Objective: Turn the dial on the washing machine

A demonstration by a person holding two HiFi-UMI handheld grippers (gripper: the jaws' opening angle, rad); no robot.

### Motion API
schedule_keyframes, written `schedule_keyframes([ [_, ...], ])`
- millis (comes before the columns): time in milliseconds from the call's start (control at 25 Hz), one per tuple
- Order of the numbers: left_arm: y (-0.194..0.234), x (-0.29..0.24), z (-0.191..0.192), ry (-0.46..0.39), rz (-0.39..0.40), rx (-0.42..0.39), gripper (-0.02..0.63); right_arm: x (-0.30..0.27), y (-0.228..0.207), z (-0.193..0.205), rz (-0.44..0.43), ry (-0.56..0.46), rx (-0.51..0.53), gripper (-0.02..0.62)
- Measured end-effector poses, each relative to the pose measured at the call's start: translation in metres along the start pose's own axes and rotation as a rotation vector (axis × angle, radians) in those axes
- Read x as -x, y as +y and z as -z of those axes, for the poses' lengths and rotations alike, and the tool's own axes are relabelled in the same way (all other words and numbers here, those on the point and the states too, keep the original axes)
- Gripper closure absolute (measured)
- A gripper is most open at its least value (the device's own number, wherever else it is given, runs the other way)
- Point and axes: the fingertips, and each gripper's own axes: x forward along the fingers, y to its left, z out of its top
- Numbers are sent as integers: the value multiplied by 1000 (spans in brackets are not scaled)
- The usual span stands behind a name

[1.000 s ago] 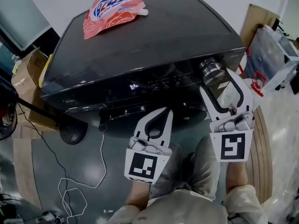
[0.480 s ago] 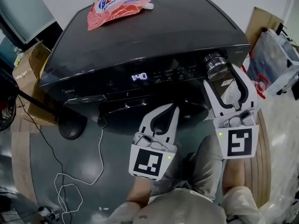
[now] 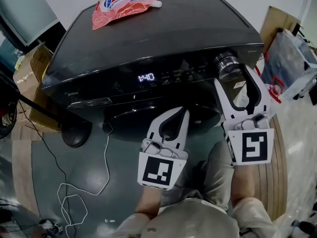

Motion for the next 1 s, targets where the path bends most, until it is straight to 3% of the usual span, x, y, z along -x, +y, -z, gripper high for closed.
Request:
schedule_keyframes([
  [320, -1, -2, -3, -4, -4, -33, 592, 1, -7, 1, 54, -31, -79, 321],
  [1000, 1, 3, -2, 11, -20, -93, 592, 6, -16, 9, 202, -80, -428, 321],
])
